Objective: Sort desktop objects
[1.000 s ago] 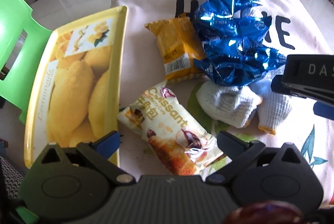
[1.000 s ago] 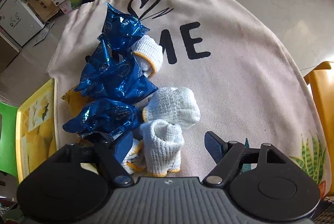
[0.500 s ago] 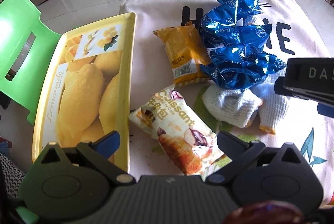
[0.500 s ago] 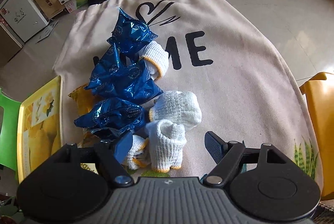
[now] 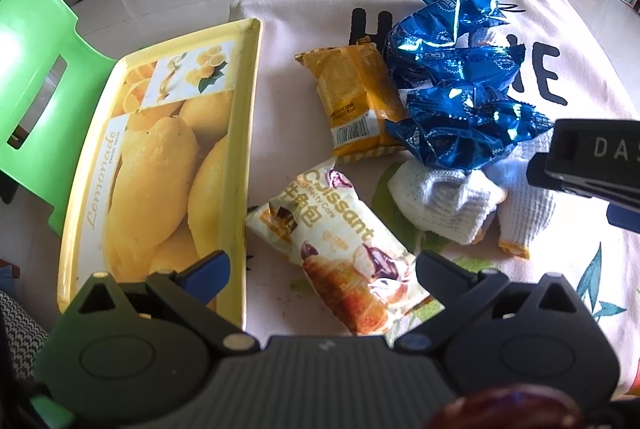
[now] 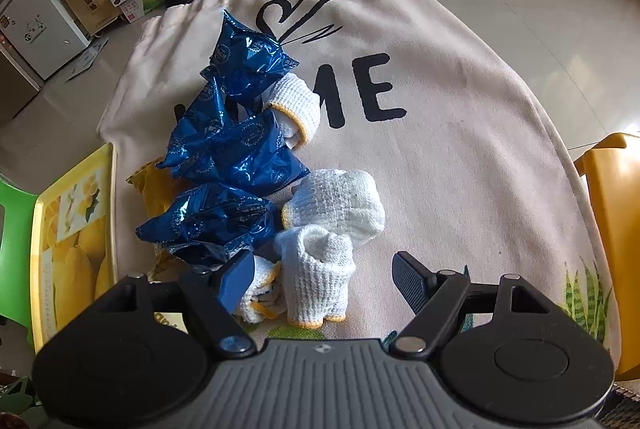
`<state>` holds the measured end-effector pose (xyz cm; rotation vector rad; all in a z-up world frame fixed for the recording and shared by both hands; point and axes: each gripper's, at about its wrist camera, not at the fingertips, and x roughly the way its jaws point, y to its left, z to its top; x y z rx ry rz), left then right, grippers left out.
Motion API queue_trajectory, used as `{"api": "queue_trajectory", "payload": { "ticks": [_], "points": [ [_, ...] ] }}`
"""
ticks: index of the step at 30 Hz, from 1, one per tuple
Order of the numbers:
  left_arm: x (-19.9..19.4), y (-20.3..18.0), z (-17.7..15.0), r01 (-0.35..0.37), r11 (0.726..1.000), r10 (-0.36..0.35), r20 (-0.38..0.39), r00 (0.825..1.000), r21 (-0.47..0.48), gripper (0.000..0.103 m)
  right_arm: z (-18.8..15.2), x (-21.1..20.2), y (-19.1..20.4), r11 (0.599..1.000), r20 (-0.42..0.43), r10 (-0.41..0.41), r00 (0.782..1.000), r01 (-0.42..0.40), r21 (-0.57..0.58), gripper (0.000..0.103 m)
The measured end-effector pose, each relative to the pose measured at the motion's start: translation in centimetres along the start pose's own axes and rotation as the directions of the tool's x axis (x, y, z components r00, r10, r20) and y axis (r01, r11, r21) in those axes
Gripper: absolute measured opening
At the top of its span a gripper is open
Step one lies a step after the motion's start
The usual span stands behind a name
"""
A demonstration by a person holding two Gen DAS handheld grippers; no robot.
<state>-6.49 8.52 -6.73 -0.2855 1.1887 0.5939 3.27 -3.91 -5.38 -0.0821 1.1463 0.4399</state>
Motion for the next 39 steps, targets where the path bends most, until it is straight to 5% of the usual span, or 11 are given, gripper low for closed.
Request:
{"api": "queue_trajectory", "payload": {
  "ticks": [12,29,37,39],
  "points": [
    [2.5,1.5,0.2,0.079,0.992,-0.084,-0.044,0.996,-0.101,0.102,0.1,2.5,-3.8,0.965,-0.068,0.094,0.993,-0.074,0.251,0.076],
    [5.5,0.8,0.0,0.146,0.985,-0.151,-0.058,0.987,-0.089,0.102,-0.2,6.1,-3.4,0.947,-0.089,0.162,0.983,-0.129,0.295,0.076],
    [6.3,-0.3,-0.4,0.079,0.997,-0.08,-0.061,0.995,-0.022,0.103,-0.1,6.9,-2.9,0.955,-0.076,0.123,0.989,-0.097,0.281,0.075],
    [6.2,0.0,-0.4,0.082,0.995,-0.084,-0.055,0.995,-0.049,0.099,-0.1,6.9,-2.7,0.961,-0.067,0.121,0.99,-0.101,0.257,0.065]
  ]
}}
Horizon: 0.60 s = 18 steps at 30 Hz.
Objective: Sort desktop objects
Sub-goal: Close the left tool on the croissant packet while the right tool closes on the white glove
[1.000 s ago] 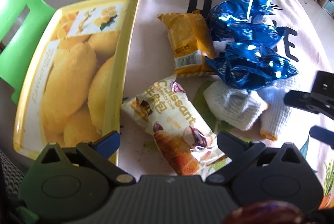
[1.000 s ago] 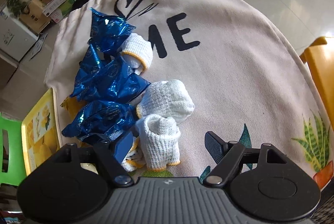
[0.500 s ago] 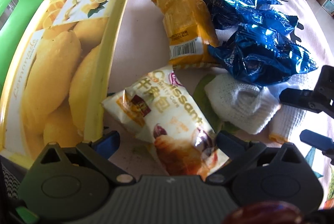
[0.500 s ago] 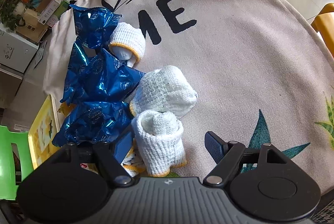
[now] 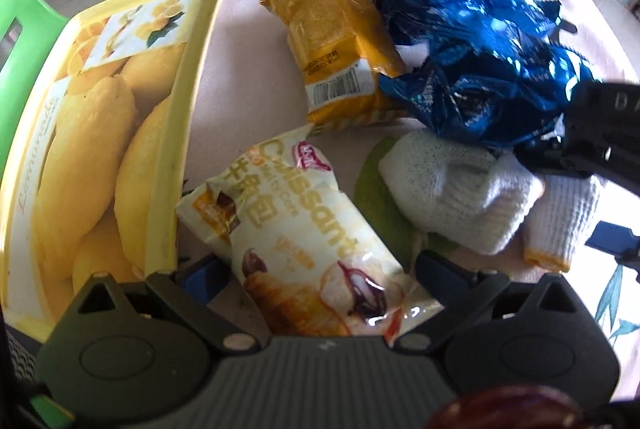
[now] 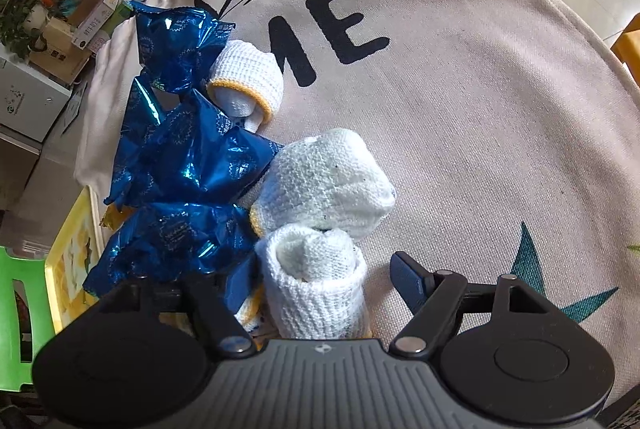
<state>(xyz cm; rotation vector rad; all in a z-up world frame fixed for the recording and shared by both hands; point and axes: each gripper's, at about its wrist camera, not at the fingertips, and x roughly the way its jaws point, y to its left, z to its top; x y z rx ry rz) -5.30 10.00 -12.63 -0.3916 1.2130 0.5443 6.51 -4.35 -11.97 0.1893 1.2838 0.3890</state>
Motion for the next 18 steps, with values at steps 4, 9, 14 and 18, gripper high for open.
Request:
{"api": "queue_trajectory", "payload": {
  "ticks": [4,9,14,18],
  "points": [
    [-0.6,0.3,0.1,0.001,1.0,-0.001,0.024,1.0,-0.017,0.086,-0.1,-0.2,0.2,1.0,0.014,0.019,1.0,-0.019,-0.007,0.052],
    [-1.3,1.2,0.6,0.06,0.995,-0.058,0.023,0.998,-0.085,0.072,0.1,-1.6,-0.1,1.0,0.054,0.021,0.998,-0.022,0.022,0.048],
    [-3.0,0.8,0.4,0.052,0.996,-0.047,0.071,0.996,-0.068,0.072,0.3,-3.7,-0.1,0.999,0.1,0.027,0.995,-0.03,0.03,0.048],
    [-4.4,0.8,0.5,0.05,0.996,-0.042,0.107,0.993,-0.072,0.072,0.4,-4.9,0.0,0.999,0.12,0.033,0.992,-0.036,0.028,0.048]
  ]
}}
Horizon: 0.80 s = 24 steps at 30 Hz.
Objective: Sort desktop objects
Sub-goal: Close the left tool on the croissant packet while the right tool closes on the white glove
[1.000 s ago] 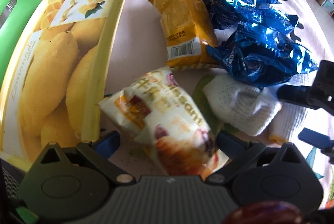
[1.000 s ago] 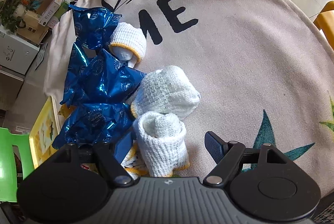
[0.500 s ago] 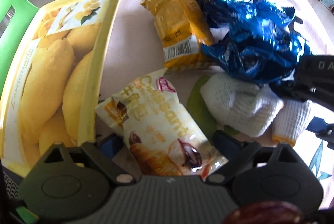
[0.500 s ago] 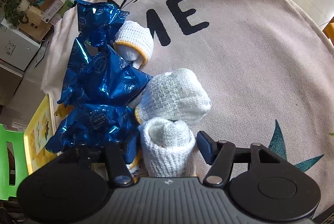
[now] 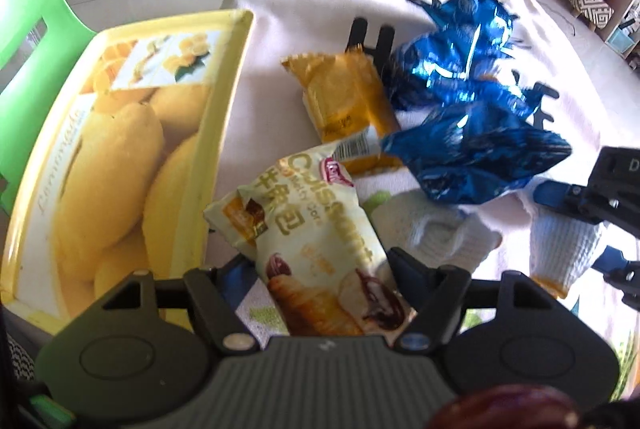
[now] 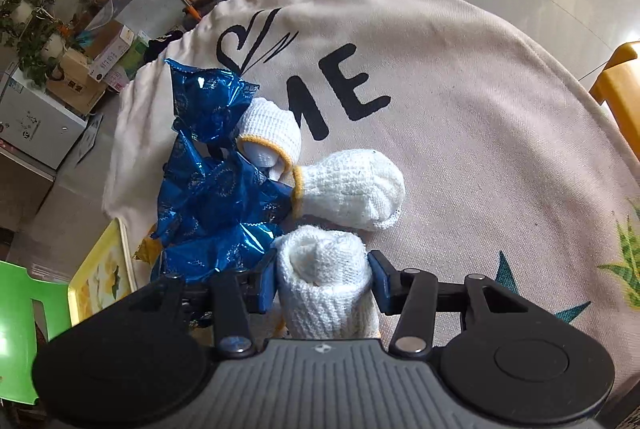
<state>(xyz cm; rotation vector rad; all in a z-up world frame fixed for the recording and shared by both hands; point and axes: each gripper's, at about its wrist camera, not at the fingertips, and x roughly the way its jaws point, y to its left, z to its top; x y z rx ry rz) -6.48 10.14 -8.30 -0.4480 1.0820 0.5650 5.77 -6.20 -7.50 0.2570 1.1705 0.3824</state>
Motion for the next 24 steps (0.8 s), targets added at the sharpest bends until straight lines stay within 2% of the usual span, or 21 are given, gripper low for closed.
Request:
{"api": "queue_trajectory", "payload": {
  "ticks": [8,18,24],
  "points": [
    [-2.6,-0.2,0.3,0.006,1.0,-0.006,0.068,0.998,0.011,0.072,0.2,-2.2,0.3,1.0,0.05,0.015,0.999,-0.016,0.005,0.048],
    [-3.4,0.0,0.5,0.0,1.0,0.0,0.075,0.997,-0.004,0.072,0.7,-3.0,-1.0,0.996,0.074,-0.056,0.996,0.05,0.074,0.048],
    [-3.6,-0.1,0.5,0.003,1.0,-0.003,0.079,0.997,-0.002,0.072,1.1,-3.6,-1.3,0.995,0.112,-0.008,0.994,-0.003,0.095,0.048]
  ]
}}
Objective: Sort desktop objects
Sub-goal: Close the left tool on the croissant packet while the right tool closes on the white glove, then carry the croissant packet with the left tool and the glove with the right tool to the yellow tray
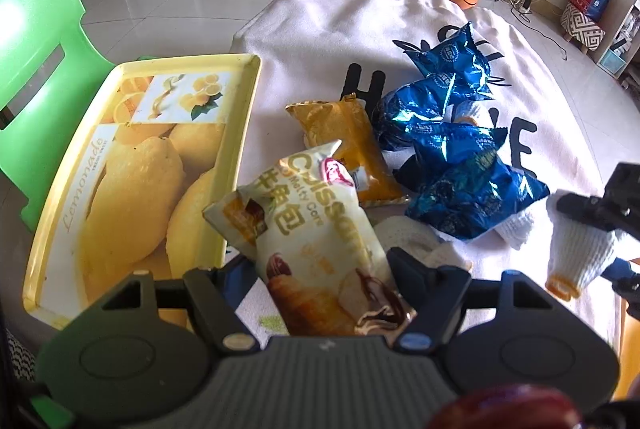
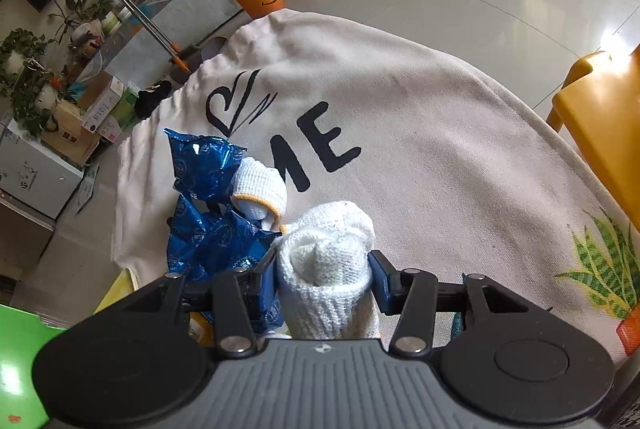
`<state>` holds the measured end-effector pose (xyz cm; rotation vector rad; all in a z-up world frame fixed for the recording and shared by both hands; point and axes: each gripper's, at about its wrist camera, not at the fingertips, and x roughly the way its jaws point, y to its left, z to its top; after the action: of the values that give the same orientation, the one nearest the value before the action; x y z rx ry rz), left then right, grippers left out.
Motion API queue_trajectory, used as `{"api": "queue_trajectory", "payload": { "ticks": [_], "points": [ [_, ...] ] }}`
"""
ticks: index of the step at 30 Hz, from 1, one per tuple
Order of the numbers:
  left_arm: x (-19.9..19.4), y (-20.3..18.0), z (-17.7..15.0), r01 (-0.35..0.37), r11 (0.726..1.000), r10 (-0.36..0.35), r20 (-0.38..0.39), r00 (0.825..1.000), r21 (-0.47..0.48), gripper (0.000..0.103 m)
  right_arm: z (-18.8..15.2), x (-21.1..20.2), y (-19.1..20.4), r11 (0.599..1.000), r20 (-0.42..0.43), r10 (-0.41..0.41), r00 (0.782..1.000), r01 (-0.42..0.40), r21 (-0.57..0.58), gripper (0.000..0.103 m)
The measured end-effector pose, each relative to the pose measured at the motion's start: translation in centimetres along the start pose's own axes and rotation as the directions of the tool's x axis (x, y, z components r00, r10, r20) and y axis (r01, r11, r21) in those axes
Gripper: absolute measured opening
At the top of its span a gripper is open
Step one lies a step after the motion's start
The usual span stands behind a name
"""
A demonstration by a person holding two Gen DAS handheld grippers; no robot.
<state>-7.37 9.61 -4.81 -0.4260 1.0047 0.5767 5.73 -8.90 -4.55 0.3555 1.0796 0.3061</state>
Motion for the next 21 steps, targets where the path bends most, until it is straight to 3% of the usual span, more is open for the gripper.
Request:
{"api": "queue_trajectory", "payload": {
  "ticks": [4,8,13,21],
  "points": [
    [-0.1,0.1,0.0,0.001,1.0,-0.001,-0.001,1.0,-0.008,0.072,0.3,-0.8,0.0,1.0,0.05,0.016,0.999,-0.017,0.008,0.048],
    [0.0,0.1,0.0,0.0,1.0,0.0,-0.003,1.0,-0.011,0.072,0.6,-1.7,0.3,0.996,0.094,0.092,0.991,-0.093,0.009,0.048],
    [-0.1,0.2,0.1,-0.002,1.0,0.002,-0.004,1.0,-0.016,0.072,0.7,-1.5,0.6,0.996,0.084,0.086,0.993,-0.087,0.005,0.048],
    [-0.1,0.6,0.4,-0.007,1.0,0.007,-0.004,1.0,-0.029,0.072,-0.3,-0.2,1.5,0.995,-0.017,0.091,0.996,-0.092,-0.034,0.048]
  ]
}}
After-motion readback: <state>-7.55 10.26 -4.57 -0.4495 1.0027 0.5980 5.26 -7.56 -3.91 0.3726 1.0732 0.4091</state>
